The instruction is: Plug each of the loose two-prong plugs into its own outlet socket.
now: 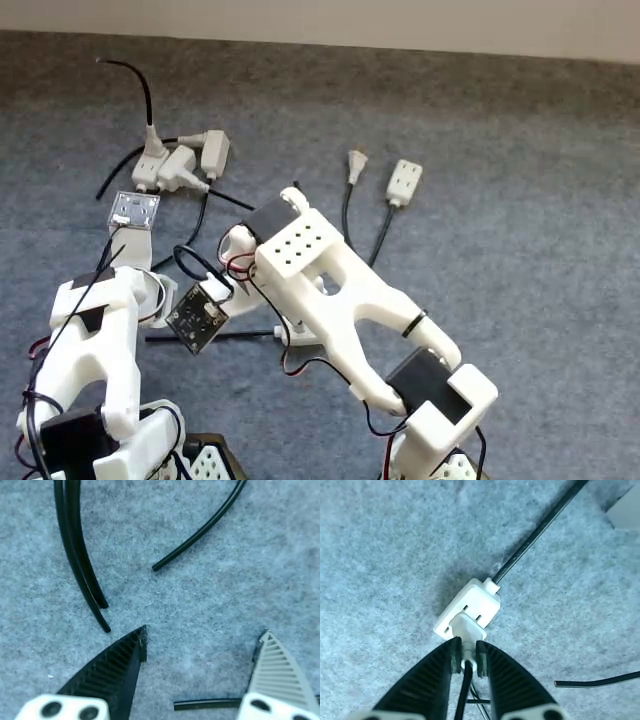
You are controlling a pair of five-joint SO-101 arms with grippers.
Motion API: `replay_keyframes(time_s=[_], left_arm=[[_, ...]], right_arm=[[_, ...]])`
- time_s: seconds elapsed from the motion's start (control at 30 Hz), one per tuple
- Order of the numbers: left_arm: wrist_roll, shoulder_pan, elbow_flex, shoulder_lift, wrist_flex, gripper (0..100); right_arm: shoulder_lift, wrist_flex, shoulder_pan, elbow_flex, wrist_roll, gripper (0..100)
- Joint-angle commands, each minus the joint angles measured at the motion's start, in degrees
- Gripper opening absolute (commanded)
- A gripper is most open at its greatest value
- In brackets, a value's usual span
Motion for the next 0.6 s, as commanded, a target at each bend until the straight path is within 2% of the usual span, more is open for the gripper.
replay_keyframes(time_s=[0.0, 0.57], left_arm=[[-0.8, 1.1, 0.3, 0.2, -0.6, 32], [-0.8, 1.1, 0.3, 0.2, -0.6, 32]], right_arm=[[-0.4, -0.6, 0.0, -2.3, 0.1, 0.7], [-0.3, -2.3, -1.1, -2.2, 0.1, 0.7]])
